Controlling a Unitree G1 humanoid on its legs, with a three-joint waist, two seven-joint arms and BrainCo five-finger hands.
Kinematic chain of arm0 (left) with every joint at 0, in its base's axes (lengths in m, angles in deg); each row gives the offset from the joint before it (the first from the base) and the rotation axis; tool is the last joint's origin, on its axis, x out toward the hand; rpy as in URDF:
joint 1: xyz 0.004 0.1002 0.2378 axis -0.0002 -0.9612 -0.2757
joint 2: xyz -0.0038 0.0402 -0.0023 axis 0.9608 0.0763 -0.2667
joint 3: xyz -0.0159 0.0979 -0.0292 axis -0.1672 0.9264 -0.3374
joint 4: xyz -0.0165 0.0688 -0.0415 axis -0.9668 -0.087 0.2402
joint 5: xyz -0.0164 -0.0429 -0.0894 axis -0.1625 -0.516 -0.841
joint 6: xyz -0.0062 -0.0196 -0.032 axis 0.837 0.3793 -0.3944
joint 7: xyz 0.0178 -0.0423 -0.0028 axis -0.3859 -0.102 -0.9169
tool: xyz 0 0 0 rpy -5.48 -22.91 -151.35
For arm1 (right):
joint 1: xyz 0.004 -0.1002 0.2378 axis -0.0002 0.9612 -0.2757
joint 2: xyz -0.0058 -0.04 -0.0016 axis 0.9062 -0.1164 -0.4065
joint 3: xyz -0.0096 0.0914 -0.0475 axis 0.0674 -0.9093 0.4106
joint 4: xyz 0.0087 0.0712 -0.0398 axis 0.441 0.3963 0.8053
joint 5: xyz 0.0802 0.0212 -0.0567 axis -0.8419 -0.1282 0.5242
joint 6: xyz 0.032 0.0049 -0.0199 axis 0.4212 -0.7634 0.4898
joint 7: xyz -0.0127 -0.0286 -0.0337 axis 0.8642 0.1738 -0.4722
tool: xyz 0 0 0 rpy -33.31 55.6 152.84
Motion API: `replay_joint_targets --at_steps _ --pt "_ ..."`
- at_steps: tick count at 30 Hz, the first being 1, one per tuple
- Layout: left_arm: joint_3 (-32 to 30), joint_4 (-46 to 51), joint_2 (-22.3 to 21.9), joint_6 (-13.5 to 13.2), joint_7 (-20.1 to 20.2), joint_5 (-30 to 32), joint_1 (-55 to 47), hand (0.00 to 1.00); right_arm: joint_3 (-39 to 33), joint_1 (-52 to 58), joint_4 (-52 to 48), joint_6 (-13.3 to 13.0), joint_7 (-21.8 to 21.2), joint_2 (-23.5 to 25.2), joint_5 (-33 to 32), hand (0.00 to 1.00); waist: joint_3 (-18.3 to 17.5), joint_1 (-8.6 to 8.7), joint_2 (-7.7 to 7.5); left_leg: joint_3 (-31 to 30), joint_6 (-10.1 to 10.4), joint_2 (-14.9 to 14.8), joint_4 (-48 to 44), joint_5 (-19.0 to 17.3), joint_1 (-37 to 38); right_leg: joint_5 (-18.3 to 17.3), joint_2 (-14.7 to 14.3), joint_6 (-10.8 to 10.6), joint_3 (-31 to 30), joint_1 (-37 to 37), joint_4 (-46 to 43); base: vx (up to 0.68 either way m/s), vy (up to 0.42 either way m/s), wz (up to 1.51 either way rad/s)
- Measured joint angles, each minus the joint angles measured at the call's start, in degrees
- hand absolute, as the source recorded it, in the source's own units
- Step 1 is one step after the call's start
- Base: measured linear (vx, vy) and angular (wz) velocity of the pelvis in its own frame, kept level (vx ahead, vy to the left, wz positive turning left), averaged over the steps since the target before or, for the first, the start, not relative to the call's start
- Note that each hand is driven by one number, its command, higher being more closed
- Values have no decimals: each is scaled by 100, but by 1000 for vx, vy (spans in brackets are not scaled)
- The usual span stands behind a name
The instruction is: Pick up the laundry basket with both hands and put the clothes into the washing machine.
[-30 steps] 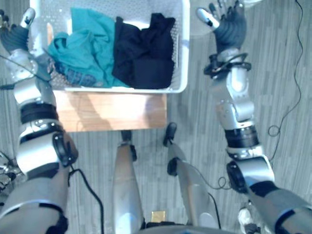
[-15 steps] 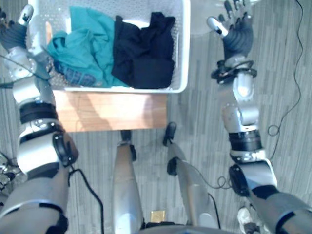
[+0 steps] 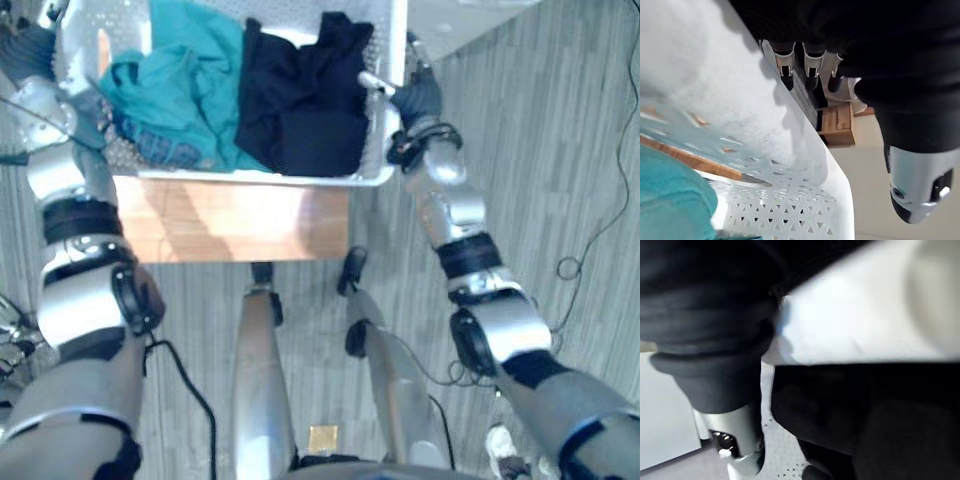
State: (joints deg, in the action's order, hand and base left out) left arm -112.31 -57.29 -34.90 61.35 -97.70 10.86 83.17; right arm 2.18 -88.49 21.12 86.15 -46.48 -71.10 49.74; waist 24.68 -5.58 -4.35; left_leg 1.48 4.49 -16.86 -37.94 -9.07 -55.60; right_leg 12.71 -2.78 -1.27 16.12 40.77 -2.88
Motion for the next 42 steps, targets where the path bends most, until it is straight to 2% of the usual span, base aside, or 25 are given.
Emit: replay_joint_targets --at_steps 2,3,4,5,11,15,19,25,30,33,36,42 --pt "17 -12 19 -21 -6 0 45 0 -21 -123 155 -3 -53 16 0 0 -1 13 1 -9 -1 0 -13 0 -21 0 1 0 5 12 -8 0 0 0" --pt "97 -13 39 -47 -10 0 52 100 -13 -226 339 -24 -71 8 -1 0 -2 11 0 -15 -1 0 -16 1 -32 0 1 0 9 20 -10 0 0 0" --pt "134 -13 60 -48 -9 0 52 100 -12 -276 403 -44 -75 7 -3 0 -6 12 -1 -21 0 1 -16 1 -43 0 0 0 14 28 -12 0 0 0" --pt "151 -18 69 -48 -10 0 61 100 -10 -382 559 -80 -85 6 -4 100 -43 20 -2 -39 1 3 -16 13 -90 -1 -1 -1 34 62 -17 21 -9 4" --pt "622 -342 204 -61 -34 5 204 100 208 -778 1318 -146 -175 -208 -12 100 -145 24 -21 -133 22 7 -14 58 -164 -3 -18 0 114 92 -20 17 -10 4" --pt "827 -554 224 -35 168 9 203 100 276 -911 1781 -139 -175 -342 -16 100 -290 4 -19 -132 8 18 -12 86 -188 9 0 17 114 146 -84 24 -9 0" --pt "1090 -744 338 145 320 51 220 100 496 -945 1945 -96 -173 -455 -25 100 -309 4 -20 -108 8 18 -1 86 -112 14 7 29 96 98 -115 32 -10 0" --pt "1573 -1092 318 423 885 394 33 100 775 -930 2224 249 -179 -597 10 100 -310 23 -21 39 -12 89 144 99 288 -64 108 125 2 -109 -237 20 -4 4" --pt "2242 -1085 291 413 908 946 -301 100 903 -751 2240 400 -179 -630 181 100 -310 64 -21 157 -13 131 214 99 579 -198 201 204 -63 -205 -481 4 5 1" --pt "2600 -1073 167 229 907 1200 -693 100 1054 -511 2301 478 -179 -700 229 100 -312 133 -16 205 -39 239 377 124 878 -329 321 188 -69 -355 -626 5 16 18" --pt "2851 -1093 -9 159 912 1405 -1089 100 1284 -338 2479 533 -185 -771 283 100 -332 159 23 297 -60 339 556 146 1232 -449 441 158 -115 -543 -758 9 21 10" --pt "3540 -1160 -274 124 1085 1549 -2005 100 1744 -18 2488 660 -196 -960 503 100 -482 168 312 506 -86 535 996 232 1936 -606 620 111 -208 -968 -825 31 10 6"
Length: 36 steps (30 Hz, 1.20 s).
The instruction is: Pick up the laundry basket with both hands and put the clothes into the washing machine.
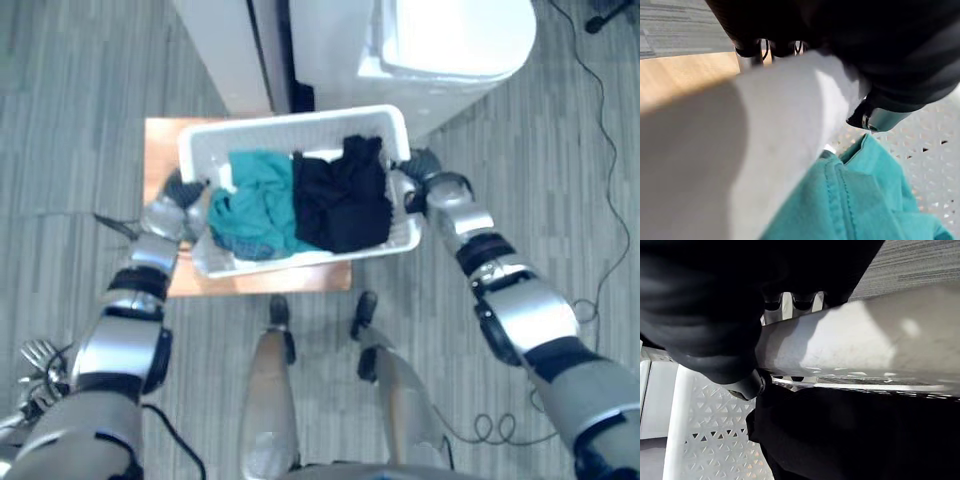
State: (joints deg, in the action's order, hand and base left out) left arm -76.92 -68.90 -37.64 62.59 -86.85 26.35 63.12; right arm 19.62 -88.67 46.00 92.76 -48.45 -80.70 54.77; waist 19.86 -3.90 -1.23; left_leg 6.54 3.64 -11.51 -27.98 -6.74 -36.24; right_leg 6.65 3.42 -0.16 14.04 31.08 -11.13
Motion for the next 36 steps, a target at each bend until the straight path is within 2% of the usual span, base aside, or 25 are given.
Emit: replay_joint_targets --at_steps 4,9,10,13,15,16,19,22,24,27,31,34,36 --pt "481 115 -194 -1 284 -63 -622 100 128 453 -179 24 -93 -187 77 100 -51 1 97 32 0 151 247 18 516 -294 169 -33 0 -272 -312 69 -8 17" --pt "586 1204 -384 -55 442 -631 -1978 100 36 1704 -1334 16 -141 -552 71 100 -47 8 143 86 4 334 445 15 1228 -679 403 -108 -11 -692 -744 90 4 14" --pt "553 1545 -469 -57 441 -804 -2434 100 -201 2255 -1846 -4 -206 -618 73 100 -52 8 155 129 5 379 555 15 1512 -783 472 -119 -8 -897 -833 62 7 10" --pt "396 2125 -703 -69 430 -991 -3155 100 -722 3301 -2696 -245 -350 -644 72 100 -146 6 256 125 -13 451 790 -10 1889 -957 543 -173 24 -1192 -877 39 -7 13" --pt "258 2393 -893 -123 435 -1121 -3639 100 -1109 4011 -2975 -436 -511 -611 72 100 -380 16 364 121 2 529 1014 27 2130 -1009 591 -191 21 -1328 -867 79 -7 10" --pt "93 2548 -1083 -177 442 -1144 -3976 100 -1316 4515 -2974 -482 -667 -544 63 100 -623 26 437 76 -2 597 1234 107 2298 -1078 644 -244 70 -1439 -846 117 -9 20" --pt "-140 2848 -1322 -217 461 -1200 -4451 100 -1632 5268 -2967 -493 -863 -361 51 100 -899 158 514 -60 19 702 1636 270 2693 -1112 668 -276 213 -1782 -657 117 2 23" --pt "-346 2931 -1495 -262 517 -1210 -4776 100 -1819 5719 -2954 -522 -998 -181 51 100 -1019 186 534 -109 20 729 1908 332 3066 -1115 635 -280 218 -2065 -551 126 -2 -2" --pt "-569 2967 -1793 -267 588 -1212 -5049 100 -2053 6102 -2825 -528 -1084 -12 53 100 -1195 204 555 -121 20 731 2074 340 3420 -1119 565 -289 251 -2425 -376 67 -7 2" --pt "-796 3024 -1983 -277 592 -1231 -5298 100 -2059 6233 -2487 -531 -1159 113 47 100 -1346 225 540 -195 21 687 2159 342 3694 -1100 498 -307 334 -2822 -115 37 -1 12" --pt "-883 3024 -2061 -279 590 -1308 -5389 100 -2058 6310 -2207 -539 -1190 199 41 100 -1434 174 587 -367 64 662 2086 397 3767 -928 385 -292 514 -3226 281 0 -22 23" --pt "-858 3024 -2179 -281 566 -1308 -5401 100 -2059 6289 -1741 -538 -1186 196 -72 100 -1422 134 611 -526 90 699 1529 419 3697 -951 397 -271 570 -3471 310 -101 -35 22" --pt "-841 3024 -2195 -283 550 -1307 -5415 100 -2054 6275 -1590 -541 -1182 203 -184 100 -1400 131 571 -663 242 802 1301 706 3598 -1009 479 -218 414 -3473 283 -167 -17 -8"
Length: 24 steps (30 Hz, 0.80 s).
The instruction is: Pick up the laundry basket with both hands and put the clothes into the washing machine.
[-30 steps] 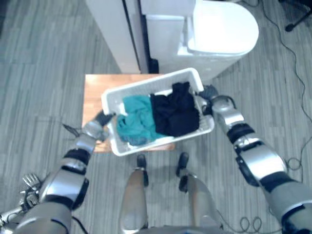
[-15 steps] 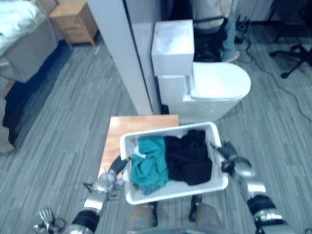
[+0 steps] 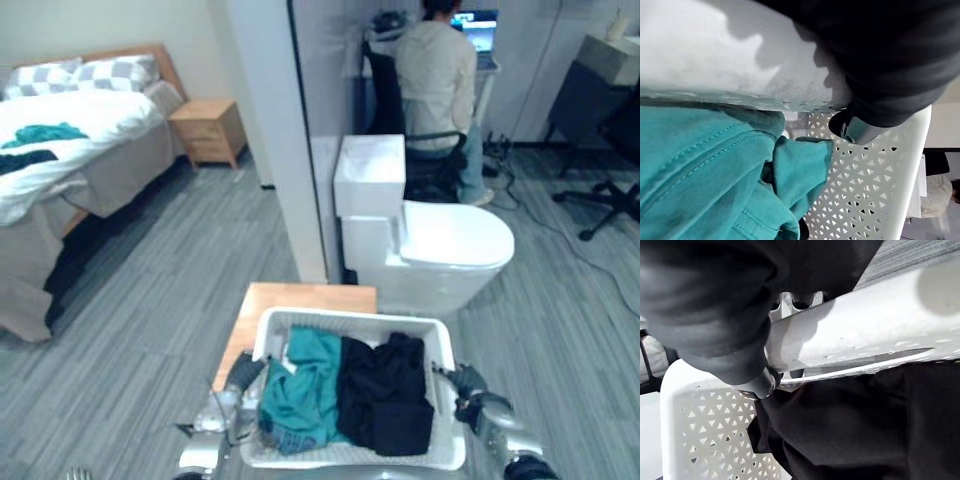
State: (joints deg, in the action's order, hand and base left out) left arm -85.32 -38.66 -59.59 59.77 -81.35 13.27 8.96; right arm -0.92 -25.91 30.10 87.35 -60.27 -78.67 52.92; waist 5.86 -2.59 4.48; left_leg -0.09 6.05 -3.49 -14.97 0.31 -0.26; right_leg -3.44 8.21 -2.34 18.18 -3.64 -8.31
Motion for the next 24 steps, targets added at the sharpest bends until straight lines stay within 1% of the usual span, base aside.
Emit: replay_joint_targets --at_steps 1,2,3,4,5,6,7,8,9,10,11,12,13,14,15,16,17,18,19,20,21,22,23,24 --pt "56 21 -15 -7 -5 2 -10 100 -9 -14 23 -8 9 -10 -54 100 30 16 -62 -153 -69 33 -176 -32 -7 47 111 34 -131 41 26 -194 12 -46" --pt "125 67 -40 -12 -7 2 -26 100 -9 -20 40 -5 38 -28 -101 100 31 6 17 -232 -177 -16 -1272 -474 -172 86 82 65 -291 101 1 -173 31 -60" --pt "129 135 -51 -11 -8 2 -49 100 -8 -20 40 -10 57 -15 -114 100 42 12 42 -308 -147 -44 -1832 -647 -194 87 42 65 -425 122 -5 -196 21 -99" --pt "122 248 -58 -32 -16 2 -73 100 -14 -19 39 -20 80 13 -169 100 35 7 56 -506 83 -66 -2560 -840 -132 87 -77 63 -742 201 12 -189 53 -116" --pt "125 318 -48 -52 -19 3 -64 100 -14 -15 11 -34 82 26 -183 100 14 28 74 -759 147 -65 -2839 -880 30 90 -227 52 -1045 322 61 -206 102 -119" --pt "141 353 -46 -52 -18 5 -59 100 -25 12 -19 -46 82 21 -212 100 -37 44 85 -869 147 -60 -2845 -878 100 117 -300 8 -1170 432 81 -154 113 -100" --pt "181 378 -58 -56 -18 6 -35 100 -108 50 -39 -71 80 32 -238 100 -142 58 128 -992 143 -90 -2616 -841 190 181 -435 -91 -1361 616 89 -143 142 -86" --pt "247 353 -54 -47 -23 11 89 100 -276 49 -26 -98 105 112 -324 100 -211 111 194 -1011 66 -156 -1967 -1152 472 309 -554 -158 -1549 836 22 -136 148 -72" --pt "278 341 -30 -40 -40 11 158 100 -440 55 -27 -115 121 159 -332 100 -241 228 102 -986 -20 -127 -1458 -1366 648 386 -547 -220 -1695 987 -35 -136 153 -40" --pt "372 341 4 -42 -60 16 292 100 -518 78 -41 -148 121 198 -343 100 -258 318 15 -912 -96 -78 -984 -1496 783 451 -508 -273 -1813 1133 -89 -172 172 4" --pt "562 338 59 -43 -91 20 513 100 -652 134 -129 -163 125 235 -394 100 -293 414 -119 -857 -121 19 -533 -1664 856 784 -416 -250 -1999 1361 -163 -289 237 20" --pt "742 252 23 -51 -115 61 778 100 -867 212 -253 -190 138 231 -453 100 -283 486 -125 -776 -227 74 -239 -1892 869 947 -382 -291 -2044 1568 -202 -320 248 11" --pt "836 215 20 -54 -117 78 889 100 -923 268 -264 -228 176 237 -480 100 -281 471 -131 -706 -275 109 -162 -2027 853 1071 -357 -320 -2104 1658 -186 -295 220 -39" --pt "884 206 81 -54 -127 124 1011 100 -1049 282 -328 -238 229 371 -513 100 -184 397 -330 -470 -340 340 -281 -2085 727 1318 -226 -323 -2356 1748 -39 -363 255 -82" --pt "943 209 128 -63 -127 125 1071 100 -1081 419 -581 -265 233 476 -547 100 -182 369 -444 -208 -499 486 -623 -2186 502 1544 -136 -177 -2565 1750 330 -388 265 -95" --pt "980 214 168 -80 -127 124 1086 100 -1085 509 -718 -270 243 512 -548 100 -147 364 -554 -46 -553 546 -806 -2227 366 1449 -123 48 -2600 1777 543 -464 316 -119" --pt "973 220 189 -104 -129 122 1092 100 -1074 588 -911 -250 298 551 -546 100 -145 344 -542 361 -648 542 -826 -2186 233 884 -106 584 -2388 1800 951 -387 225 -169" --pt "915 227 208 -110 -128 124 1091 100 -1059 582 -943 -252 342 565 -543 100 -171 289 -448 939 -864 387 -563 -1995 219 524 -15 536 -1589 1949 991 -381 200 -197" --pt "865 227 199 -110 -128 124 1093 100 -1056 565 -949 -273 345 586 -542 100 -165 238 -455 1194 -907 351 -455 -1925 226 559 20 508 -1105 2064 794 -376 149 -224" --pt "798 223 176 -122 -128 124 1118 100 -1061 539 -969 -277 359 604 -533 100 -172 208 -462 1661 -971 273 -248 -1780 234 612 96 577 -288 2138 295 -284 111 -175" --pt "802 214 173 -127 -127 125 1148 100 -1060 540 -965 -270 374 612 -533 100 -178 228 -442 1863 -980 204 -184 -1726 227 629 89 578 -47 2083 29 -329 134 -198" --pt "810 208 153 -133 -126 123 1189 100 -1068 551 -965 -265 417 653 -533 100 -173 240 -418 2251 -1008 76 -69 -1644 244 536 24 552 57 2000 -545 -271 118 -161" --pt "810 188 154 -146 -126 121 1214 100 -1072 552 -964 -265 455 679 -536 100 -177 242 -423 2471 -995 36 38 -1585 257 359 -12 464 21 1878 -949 -298 109 -189" --pt "808 165 159 -152 -126 115 1219 100 -1074 551 -963 -266 455 671 -538 100 -195 334 -452 2864 -1028 -24 196 -1480 235 69 5 368 -30 1666 -1372 -227 53 -169"
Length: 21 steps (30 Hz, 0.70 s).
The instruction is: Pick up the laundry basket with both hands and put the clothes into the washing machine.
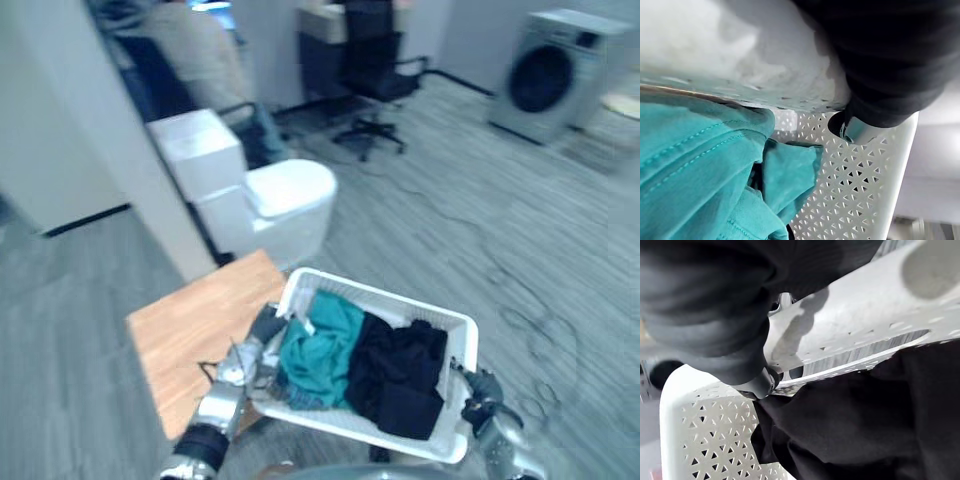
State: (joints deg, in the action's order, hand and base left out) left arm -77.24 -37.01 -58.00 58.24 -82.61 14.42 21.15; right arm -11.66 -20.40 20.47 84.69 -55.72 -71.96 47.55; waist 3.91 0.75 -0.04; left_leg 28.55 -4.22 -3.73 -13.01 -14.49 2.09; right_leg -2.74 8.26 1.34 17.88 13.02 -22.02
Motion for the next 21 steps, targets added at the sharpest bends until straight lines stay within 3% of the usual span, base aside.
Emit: replay_joint_targets --at_steps 3,4,5,6,8,10,11,12,13,14,15,16,17,18,19,20,21 --pt "-17 -4 -33 1 1 -37 -1 100 7 -87 58 2 0 -74 0 100 -8 -10 -1 896 85 -100 367 209 -36 -520 77 -133 241 -500 -129 -205 -13 -204" --pt "-92 -9 -27 7 -1 -81 -12 100 84 -212 117 8 4 -139 1 100 -19 -19 -10 1494 182 -145 496 293 -51 -483 82 -172 417 -737 545 -135 -53 -203" --pt "-147 -11 -24 9 0 -120 -14 100 123 -267 132 15 6 -151 3 100 -29 -14 -26 1742 199 -156 509 312 -63 -398 77 -201 422 -803 915 -126 -96 -241" --pt "-278 -19 -56 9 -4 -153 -14 100 250 -407 192 15 14 -204 2 100 -48 26 -21 2199 233 -233 463 334 -106 -104 7 -442 334 -829 1508 -55 -102 -157" --pt "-360 -26 -62 13 -6 -231 -21 100 291 -527 316 17 20 -235 22 100 -101 113 30 2554 330 -385 366 395 -129 377 -276 -347 -16 -834 2072 -17 -167 -163" --pt "-444 -55 -106 13 -5 -234 -54 100 294 -509 308 7 19 -209 64 100 -115 179 15 2737 377 -612 87 371 -96 547 -463 -238 -440 -874 2341 46 -267 -129" --pt "-444 -114 -151 12 -5 -234 -59 100 308 -395 271 3 19 -191 72 100 -121 178 23 2742 584 -987 -455 206 -107 547 -631 -229 -594 -891 2339 42 -251 -100" --pt "-454 -213 -167 12 -5 -234 -96 100 376 -248 234 -8 19 -174 104 100 -132 146 42 2704 688 -1544 -1334 -13 -149 467 -849 -116 -714 -984 2343 30 -203 -94" --pt "-461 -258 -169 13 -4 -234 -151 100 420 -187 234 -8 19 -170 111 100 -125 157 58 2691 704 -1847 -1798 -55 -156 417 -970 -49 -779 -1065 2335 55 -190 -76" --pt "-465 -283 -176 13 -1 -238 -280 100 475 -69 233 -9 19 -166 110 100 -115 157 84 2643 574 -2301 -2531 -10 -152 329 -1152 54 -909 -1196 2312 120 -245 -76" --pt "-501 -285 -215 13 12 -316 -548 100 492 127 143 18 20 -140 141 100 -67 122 151 2084 -667 -2998 -3708 271 -371 199 -1459 241 -1162 -1468 2228 124 -215 -79" --pt "-560 -283 -253 6 8 -358 -668 100 489 207 23 19 20 -133 207 100 -34 80 204 1564 -1009 -3121 -4093 577 -584 136 -1553 299 -1317 -1545 2170 128 -135 -107" --pt "-736 -256 -356 -3 5 -451 -887 100 509 248 -210 36 19 -115 325 100 -20 -37 206 192 -828 -2914 -4630 1162 -1144 -19 -1629 425 -1598 -1683 2078 121 -25 -102" --pt "-770 -219 -473 -24 -11 -480 -978 100 512 230 -296 20 40 -178 416 100 27 -181 183 -1036 -303 -2148 -4923 939 -1686 -155 -1591 564 -1827 -1673 1954 121 3 -99" --pt "-771 -178 -502 -50 -15 -482 -1021 100 527 189 -286 17 41 -223 421 100 71 -245 242 -1465 -19 -1670 -4904 764 -1908 -218 -1549 621 -1947 -1594 1873 116 27 -94" --pt "-788 -129 -500 -95 -10 -541 -1074 100 642 105 -284 18 34 -323 414 100 41 -374 148 -1917 194 -912 -4515 603 -2223 -257 -1415 652 -2192 -1581 1968 166 47 -108" --pt "-860 -27 -503 -132 -22 -582 -1052 100 723 0 -296 -42 18 -307 359 100 56 -459 167 -1856 233 -600 -3771 594 -2472 -235 -1327 639 -2339 -1685 2235 219 48 -115"
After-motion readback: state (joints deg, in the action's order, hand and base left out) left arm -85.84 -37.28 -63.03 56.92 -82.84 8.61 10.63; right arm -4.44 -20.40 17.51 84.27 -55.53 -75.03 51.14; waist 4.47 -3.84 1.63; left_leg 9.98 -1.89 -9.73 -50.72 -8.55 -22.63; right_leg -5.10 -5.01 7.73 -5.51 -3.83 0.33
